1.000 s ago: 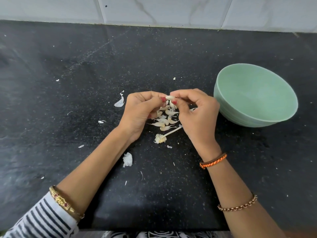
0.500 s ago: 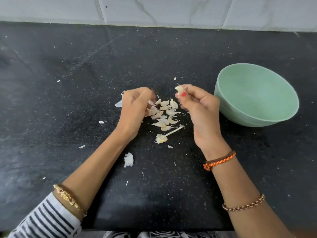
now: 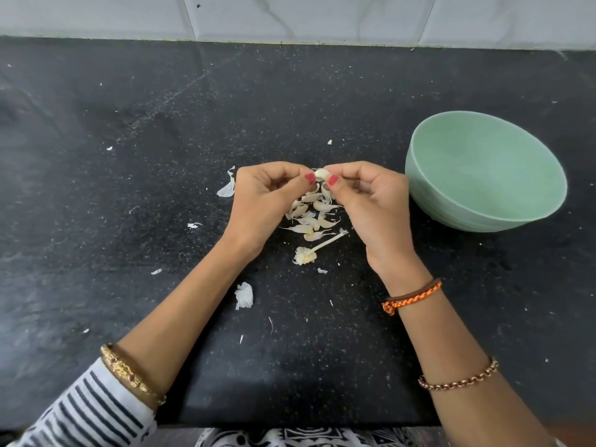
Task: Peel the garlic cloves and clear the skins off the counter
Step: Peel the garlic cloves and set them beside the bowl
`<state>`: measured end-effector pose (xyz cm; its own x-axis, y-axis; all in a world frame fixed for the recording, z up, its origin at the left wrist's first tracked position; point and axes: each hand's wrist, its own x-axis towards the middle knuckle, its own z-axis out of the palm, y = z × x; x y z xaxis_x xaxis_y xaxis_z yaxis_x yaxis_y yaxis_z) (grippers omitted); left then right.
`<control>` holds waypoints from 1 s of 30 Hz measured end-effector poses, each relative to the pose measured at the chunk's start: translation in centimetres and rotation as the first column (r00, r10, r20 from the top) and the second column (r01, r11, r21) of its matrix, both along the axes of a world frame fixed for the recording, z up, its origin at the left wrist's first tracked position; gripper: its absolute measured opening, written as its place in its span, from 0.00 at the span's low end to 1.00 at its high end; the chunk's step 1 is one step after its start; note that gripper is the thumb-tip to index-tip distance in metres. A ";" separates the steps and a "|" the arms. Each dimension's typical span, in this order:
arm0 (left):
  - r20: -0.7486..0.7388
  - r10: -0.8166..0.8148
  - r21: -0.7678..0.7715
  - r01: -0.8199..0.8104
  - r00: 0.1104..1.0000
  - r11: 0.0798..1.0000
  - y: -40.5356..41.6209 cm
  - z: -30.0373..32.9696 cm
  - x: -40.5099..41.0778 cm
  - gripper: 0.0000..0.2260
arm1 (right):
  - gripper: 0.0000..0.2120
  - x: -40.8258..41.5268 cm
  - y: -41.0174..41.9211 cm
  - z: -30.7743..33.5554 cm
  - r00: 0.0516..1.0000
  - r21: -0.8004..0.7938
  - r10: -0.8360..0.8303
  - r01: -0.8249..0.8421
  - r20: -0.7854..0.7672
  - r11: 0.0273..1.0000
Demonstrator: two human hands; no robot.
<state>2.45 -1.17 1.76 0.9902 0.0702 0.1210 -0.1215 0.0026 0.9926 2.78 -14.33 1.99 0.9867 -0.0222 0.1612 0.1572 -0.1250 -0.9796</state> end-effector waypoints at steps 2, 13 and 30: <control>-0.024 0.021 -0.003 -0.021 0.999 1.000 0.0 0.0 0.1 0.08 | 0.07 0.1 0.0 -0.2 0.999 -0.031 -0.011 0.012 0.030 0.999; -0.133 0.010 -0.194 -0.036 0.991 0.980 -0.6 -0.3 0.1 0.10 | 0.09 -0.2 0.1 0.5 0.998 0.016 0.042 -0.043 0.037 0.999; 0.054 -0.012 0.001 0.012 0.998 1.000 -0.3 -0.2 0.1 0.07 | 0.06 -0.1 -0.2 0.7 0.986 0.203 0.058 -0.025 -0.159 0.979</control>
